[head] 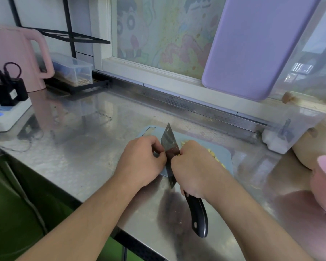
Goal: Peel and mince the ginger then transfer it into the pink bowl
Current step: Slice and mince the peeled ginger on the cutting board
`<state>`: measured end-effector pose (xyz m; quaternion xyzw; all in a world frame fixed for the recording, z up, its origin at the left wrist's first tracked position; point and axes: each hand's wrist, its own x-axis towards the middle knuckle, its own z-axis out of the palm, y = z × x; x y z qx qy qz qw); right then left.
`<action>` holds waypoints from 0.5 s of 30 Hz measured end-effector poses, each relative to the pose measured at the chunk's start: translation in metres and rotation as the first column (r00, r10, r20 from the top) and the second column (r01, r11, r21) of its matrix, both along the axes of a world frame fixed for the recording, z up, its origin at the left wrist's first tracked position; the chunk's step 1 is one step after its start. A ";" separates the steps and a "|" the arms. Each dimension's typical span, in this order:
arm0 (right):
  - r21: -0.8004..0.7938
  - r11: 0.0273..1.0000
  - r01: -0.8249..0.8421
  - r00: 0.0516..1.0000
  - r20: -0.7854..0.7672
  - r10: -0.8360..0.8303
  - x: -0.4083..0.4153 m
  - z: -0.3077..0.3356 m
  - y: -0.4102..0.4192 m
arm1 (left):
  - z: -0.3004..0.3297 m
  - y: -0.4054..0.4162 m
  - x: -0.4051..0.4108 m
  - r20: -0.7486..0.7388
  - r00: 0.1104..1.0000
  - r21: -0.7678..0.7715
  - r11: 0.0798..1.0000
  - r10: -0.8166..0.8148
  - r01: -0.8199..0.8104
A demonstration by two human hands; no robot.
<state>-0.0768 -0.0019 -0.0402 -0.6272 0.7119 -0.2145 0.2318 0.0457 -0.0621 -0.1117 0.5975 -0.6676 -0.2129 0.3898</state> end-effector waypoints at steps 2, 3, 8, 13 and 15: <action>0.012 1.000 -0.022 1.000 0.001 0.022 -0.005 -0.002 -0.004 | 0.000 0.001 -0.001 0.014 1.000 -0.005 1.000 0.001 0.000; 0.011 1.000 -0.018 1.000 0.020 0.018 -0.007 -0.002 -0.004 | 0.001 0.001 -0.001 0.022 1.000 -0.007 1.000 0.002 -0.002; -0.002 1.000 0.002 0.988 0.157 -0.002 -0.020 -0.010 -0.011 | 0.001 -0.001 -0.002 0.045 0.999 -0.006 1.000 0.005 -0.004; 0.045 0.999 -0.001 0.937 0.348 -0.015 -0.025 -0.008 -0.008 | -0.002 -0.002 -0.001 0.045 0.999 -0.022 1.000 -0.010 0.011; 0.065 0.998 0.017 0.929 0.369 -0.040 -0.026 -0.007 -0.007 | -0.003 -0.002 -0.001 0.043 0.999 -0.022 1.000 -0.015 0.016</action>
